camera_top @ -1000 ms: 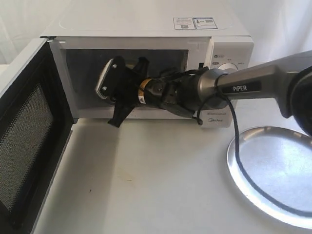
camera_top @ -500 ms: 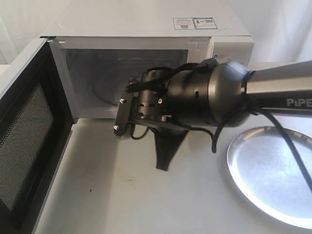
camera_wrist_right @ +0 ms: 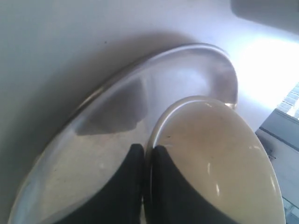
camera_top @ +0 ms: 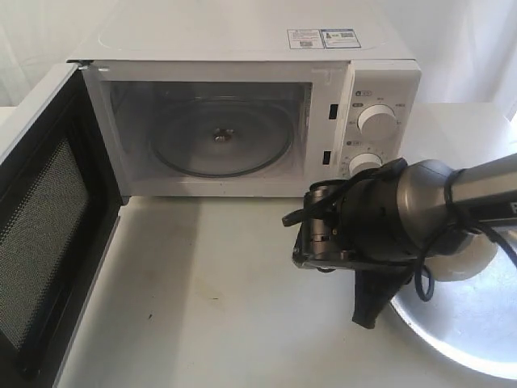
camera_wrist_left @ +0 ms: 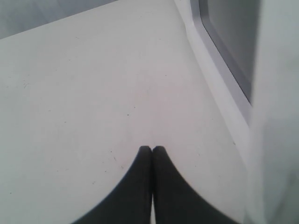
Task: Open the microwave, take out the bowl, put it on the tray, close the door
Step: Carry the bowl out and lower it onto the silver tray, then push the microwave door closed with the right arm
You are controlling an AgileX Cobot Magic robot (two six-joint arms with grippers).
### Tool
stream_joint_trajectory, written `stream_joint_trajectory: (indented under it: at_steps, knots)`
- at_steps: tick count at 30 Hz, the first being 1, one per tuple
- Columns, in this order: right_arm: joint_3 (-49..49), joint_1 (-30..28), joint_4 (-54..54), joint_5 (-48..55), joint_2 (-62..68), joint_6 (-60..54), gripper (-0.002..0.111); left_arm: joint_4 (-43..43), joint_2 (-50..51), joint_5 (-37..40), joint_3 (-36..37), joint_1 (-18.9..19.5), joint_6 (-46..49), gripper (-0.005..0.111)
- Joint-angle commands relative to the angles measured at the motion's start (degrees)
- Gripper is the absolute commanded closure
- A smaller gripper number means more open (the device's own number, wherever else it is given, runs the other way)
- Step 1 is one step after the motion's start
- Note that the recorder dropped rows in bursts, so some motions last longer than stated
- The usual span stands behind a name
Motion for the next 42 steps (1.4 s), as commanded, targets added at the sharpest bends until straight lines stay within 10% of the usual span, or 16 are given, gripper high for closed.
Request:
stream_joint_trajectory:
  at_steps: [1,11,19,23,31,42]
  knots:
    - [0.4,-0.7,-7.0,-0.3,-0.5,4.5,0.102,-0.2,-0.1,-0.1,-0.2,-0.2,-0.4,0.107]
    - [0.3,-0.5,-7.7,0.2,-0.5,10.1,0.061,-0.2,-0.1,-0.1,-0.2,-0.2,-0.4,0.107]
    - [0.2,5.9,-22.1,-4.8,-6.0,19.5,0.076,-0.2,-0.1,-0.1,-0.2,-0.2,-0.4,0.107]
    - [-1.2,13.3,-37.4,-23.1,-13.2,27.4,0.104,-0.2,-0.1,-0.1,-0.2,-0.2,-0.4,0.107]
    - [-38.8,20.0,-48.6,-57.8,-1.9,44.5,0.108,-0.2,-0.1,-0.1,-0.2,-0.2,-0.4,0.107]
    - [-57.0,26.7,-48.6,-49.8,22.3,24.7,0.108,-0.2,-0.1,-0.1,-0.2,-0.2,-0.4,0.107]
